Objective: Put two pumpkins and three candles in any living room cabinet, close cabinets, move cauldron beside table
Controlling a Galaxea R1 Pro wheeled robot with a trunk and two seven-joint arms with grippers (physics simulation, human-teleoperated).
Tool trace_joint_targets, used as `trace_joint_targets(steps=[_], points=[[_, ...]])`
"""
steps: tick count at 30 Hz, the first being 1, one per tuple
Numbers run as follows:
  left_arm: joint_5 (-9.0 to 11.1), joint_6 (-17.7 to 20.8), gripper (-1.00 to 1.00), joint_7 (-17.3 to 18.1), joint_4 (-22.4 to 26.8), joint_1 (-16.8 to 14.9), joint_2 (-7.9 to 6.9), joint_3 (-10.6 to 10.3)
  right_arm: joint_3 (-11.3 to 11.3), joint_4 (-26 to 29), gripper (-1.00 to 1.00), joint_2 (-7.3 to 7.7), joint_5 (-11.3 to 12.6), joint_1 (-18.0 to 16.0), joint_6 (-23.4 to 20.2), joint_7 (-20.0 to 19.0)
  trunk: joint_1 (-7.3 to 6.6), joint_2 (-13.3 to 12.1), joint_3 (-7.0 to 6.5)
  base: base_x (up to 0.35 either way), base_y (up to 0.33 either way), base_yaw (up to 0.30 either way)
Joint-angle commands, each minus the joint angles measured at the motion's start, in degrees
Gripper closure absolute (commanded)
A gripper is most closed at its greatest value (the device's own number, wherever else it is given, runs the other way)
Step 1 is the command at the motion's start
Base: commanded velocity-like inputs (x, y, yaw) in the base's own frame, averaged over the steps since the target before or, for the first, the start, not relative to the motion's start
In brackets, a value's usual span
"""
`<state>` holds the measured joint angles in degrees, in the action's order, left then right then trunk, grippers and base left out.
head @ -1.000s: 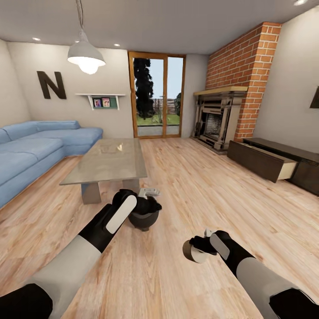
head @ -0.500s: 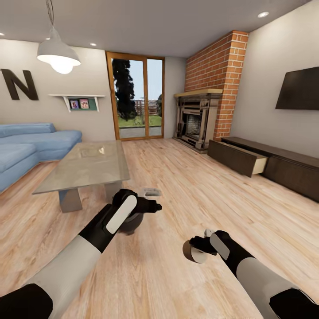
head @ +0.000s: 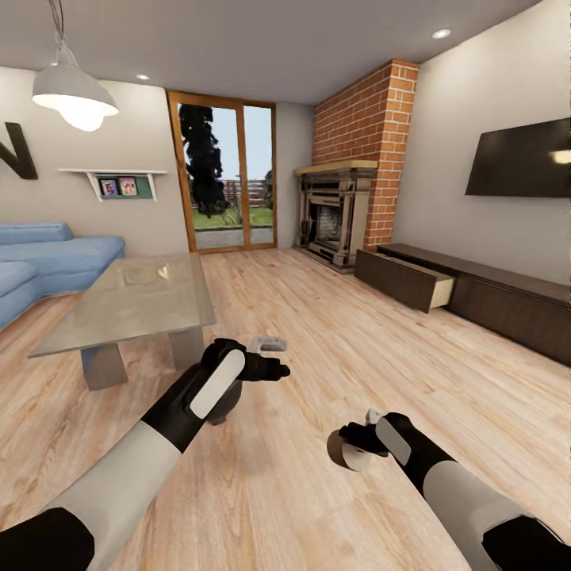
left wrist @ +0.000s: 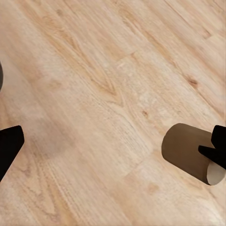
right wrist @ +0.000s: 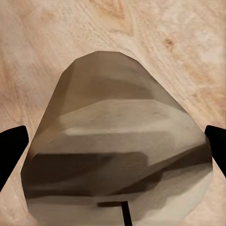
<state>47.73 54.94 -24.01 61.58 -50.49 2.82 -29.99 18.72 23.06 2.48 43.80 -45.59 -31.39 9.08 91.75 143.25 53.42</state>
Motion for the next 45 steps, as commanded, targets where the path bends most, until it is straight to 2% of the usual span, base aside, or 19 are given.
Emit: trace_joint_targets(steps=[1, 27, 35, 45], points=[[0.61, 0.08, -1.00, -0.60, 0.04, -0.05, -0.01, -0.06, 0.43, 0.14, 1.00, 0.07, 0.62, -0.03, -0.16, 0.48, -0.01, 0.03, 0.06, 0.000, 0.000, -0.084], [0.61, 0.08, -1.00, -0.60, 0.04, -0.05, -0.01, -0.06, 0.41, 0.14, 1.00, 0.07, 0.64, -0.03, -0.24, 0.42, -0.01, 0.03, 0.06, 0.000, 0.000, -0.239], [0.61, 0.08, -1.00, -0.62, 0.03, -0.05, -0.01, -0.06, 0.43, 0.14, 1.00, 0.07, 0.60, -0.03, -0.25, 0.42, -0.01, 0.03, 0.06, 0.027, 0.000, -0.086], [0.53, 0.03, -1.00, -0.68, 0.13, -0.05, -0.01, -0.06, 0.41, 0.14, 1.00, 0.07, 0.60, -0.03, -0.19, 0.45, -0.01, 0.03, 0.06, 0.269, 0.000, -0.009]])
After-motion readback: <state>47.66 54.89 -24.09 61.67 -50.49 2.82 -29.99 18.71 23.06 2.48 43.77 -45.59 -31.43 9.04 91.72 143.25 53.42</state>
